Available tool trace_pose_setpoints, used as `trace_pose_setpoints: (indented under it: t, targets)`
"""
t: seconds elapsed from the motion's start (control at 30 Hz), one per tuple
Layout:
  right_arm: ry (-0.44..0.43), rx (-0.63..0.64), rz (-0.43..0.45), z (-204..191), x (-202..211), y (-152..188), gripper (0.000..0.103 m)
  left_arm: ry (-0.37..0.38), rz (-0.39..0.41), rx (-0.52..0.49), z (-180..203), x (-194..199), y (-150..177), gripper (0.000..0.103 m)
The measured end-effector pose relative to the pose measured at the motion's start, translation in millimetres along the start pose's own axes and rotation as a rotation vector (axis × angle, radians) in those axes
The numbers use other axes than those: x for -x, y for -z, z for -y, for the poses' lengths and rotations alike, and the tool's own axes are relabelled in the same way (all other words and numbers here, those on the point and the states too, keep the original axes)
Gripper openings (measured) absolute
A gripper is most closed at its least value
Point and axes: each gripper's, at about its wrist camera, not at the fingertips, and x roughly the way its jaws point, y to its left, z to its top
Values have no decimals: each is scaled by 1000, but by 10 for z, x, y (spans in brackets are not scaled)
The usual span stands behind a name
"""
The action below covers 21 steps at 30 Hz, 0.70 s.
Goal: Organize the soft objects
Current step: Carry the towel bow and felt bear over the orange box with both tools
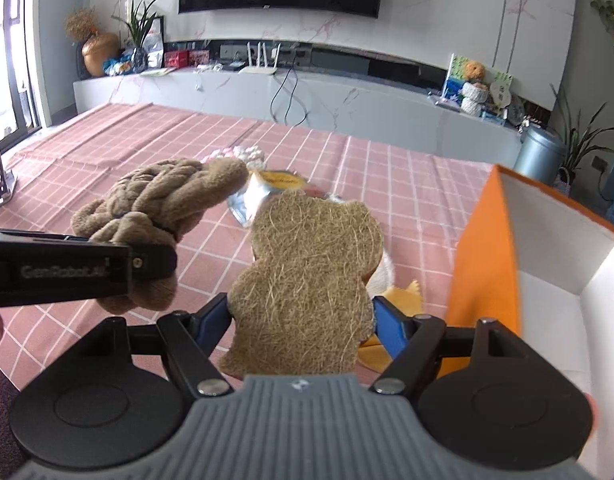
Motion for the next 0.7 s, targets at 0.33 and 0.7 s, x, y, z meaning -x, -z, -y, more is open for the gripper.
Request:
trace_pose_setpoints:
  t: [0.33, 0.7]
  targets:
    - [6, -14, 108, 186, 560, -24, 74, 72, 75, -64, 245, 393, -64, 48]
    - [47, -70, 125, 870, 960, -109, 74, 204, 102, -193, 758, 493, -251, 48]
